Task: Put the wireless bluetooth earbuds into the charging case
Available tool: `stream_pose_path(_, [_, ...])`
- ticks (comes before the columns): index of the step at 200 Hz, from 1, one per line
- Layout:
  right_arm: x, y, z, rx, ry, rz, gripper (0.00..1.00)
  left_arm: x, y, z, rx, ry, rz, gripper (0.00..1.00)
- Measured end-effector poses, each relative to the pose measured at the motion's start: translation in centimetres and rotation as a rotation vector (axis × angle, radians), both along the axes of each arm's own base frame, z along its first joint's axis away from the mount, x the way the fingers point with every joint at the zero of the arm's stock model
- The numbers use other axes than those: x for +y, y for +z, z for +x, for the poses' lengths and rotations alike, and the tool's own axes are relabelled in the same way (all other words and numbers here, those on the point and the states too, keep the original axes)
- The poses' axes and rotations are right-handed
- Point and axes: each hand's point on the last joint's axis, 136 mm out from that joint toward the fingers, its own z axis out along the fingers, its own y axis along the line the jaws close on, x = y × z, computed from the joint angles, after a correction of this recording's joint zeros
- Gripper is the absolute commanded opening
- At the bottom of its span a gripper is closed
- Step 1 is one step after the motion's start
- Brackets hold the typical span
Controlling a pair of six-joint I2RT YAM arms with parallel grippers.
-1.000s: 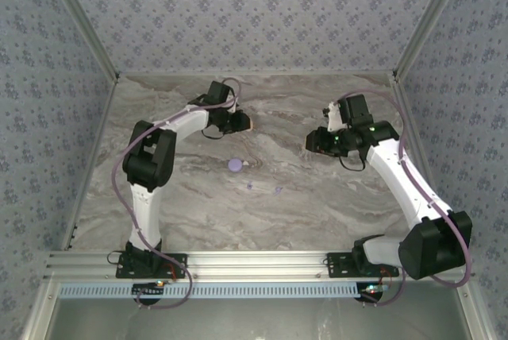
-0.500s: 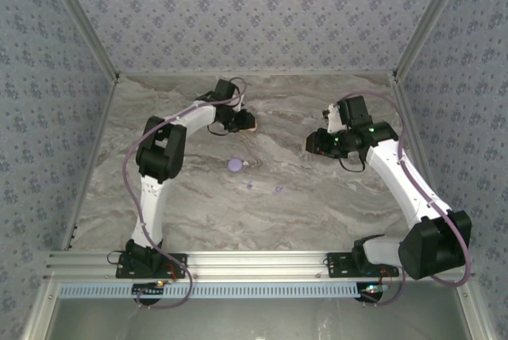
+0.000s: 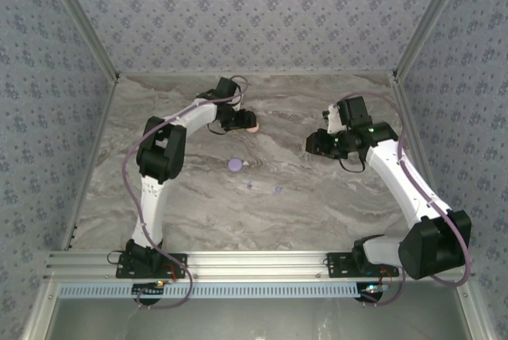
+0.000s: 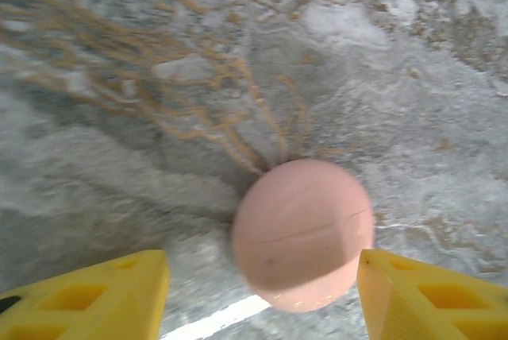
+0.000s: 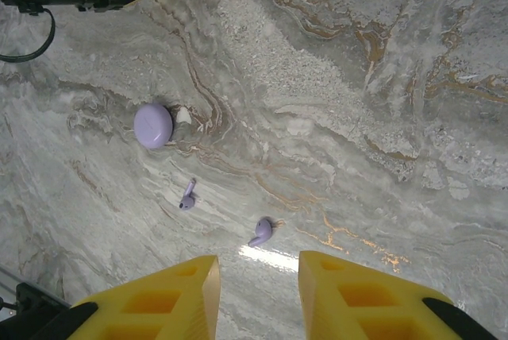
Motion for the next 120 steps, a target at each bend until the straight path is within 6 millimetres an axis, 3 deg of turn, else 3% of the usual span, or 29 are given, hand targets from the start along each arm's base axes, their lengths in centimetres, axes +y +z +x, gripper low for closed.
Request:
stream_pose_path(29, [0.0,-0.2,0.0,0.006,0.000,-0.002,0.36,2.4,1.2,-1.3,-0.027,0.020,0.079,0.64])
stream_pose_path(80, [0.1,-1.3,0.4,0.028,0.003,-0.010,0.38,5.9,7.5,-5.8,-0.126,0.045,0.114,0.65])
stream_pose_path(96, [0.1,-1.7,0.6,0.039,0.004,-0.014,0.39,6.8,8.1,-7.5,-0.140,0.044,0.133,0.66])
stream_pose_path(120, [0.2,-2.1,0.8,0.043,0.009,-0.018,0.41,7.2,7.5,-10.0,-0.144,0.017,0.194,0.72])
